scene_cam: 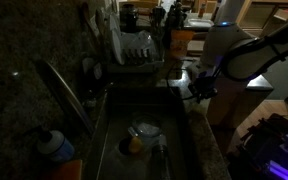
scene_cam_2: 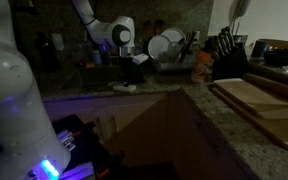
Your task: Use the sponge to scrub the counter top
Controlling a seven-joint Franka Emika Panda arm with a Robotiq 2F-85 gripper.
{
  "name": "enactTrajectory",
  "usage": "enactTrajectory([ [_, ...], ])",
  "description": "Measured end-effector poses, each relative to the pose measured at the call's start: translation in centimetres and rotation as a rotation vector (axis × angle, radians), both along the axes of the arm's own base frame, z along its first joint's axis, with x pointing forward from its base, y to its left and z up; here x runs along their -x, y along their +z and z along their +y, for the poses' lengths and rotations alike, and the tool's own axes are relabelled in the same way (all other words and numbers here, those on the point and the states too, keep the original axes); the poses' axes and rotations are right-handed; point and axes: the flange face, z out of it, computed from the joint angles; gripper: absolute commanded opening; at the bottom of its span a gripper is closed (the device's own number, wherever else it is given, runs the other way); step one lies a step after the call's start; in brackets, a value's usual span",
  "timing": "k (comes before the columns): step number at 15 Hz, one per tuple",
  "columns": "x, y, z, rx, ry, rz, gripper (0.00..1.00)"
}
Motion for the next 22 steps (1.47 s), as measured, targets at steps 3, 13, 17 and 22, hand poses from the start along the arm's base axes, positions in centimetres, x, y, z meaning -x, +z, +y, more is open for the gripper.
enactTrajectory([
  [3, 0.7, 0.0, 2.4, -0.044, 0.146, -0.002, 0.01],
  [13, 8.3, 0.3, 13.7, -0.233, 0.404, 0.131, 0.01],
  [17, 7.3, 0.6, 11.0, -0.213, 0.371, 0.121, 0.01],
  [22, 1.4, 1.0, 1.9, -0.147, 0.279, -0.082, 0.01],
])
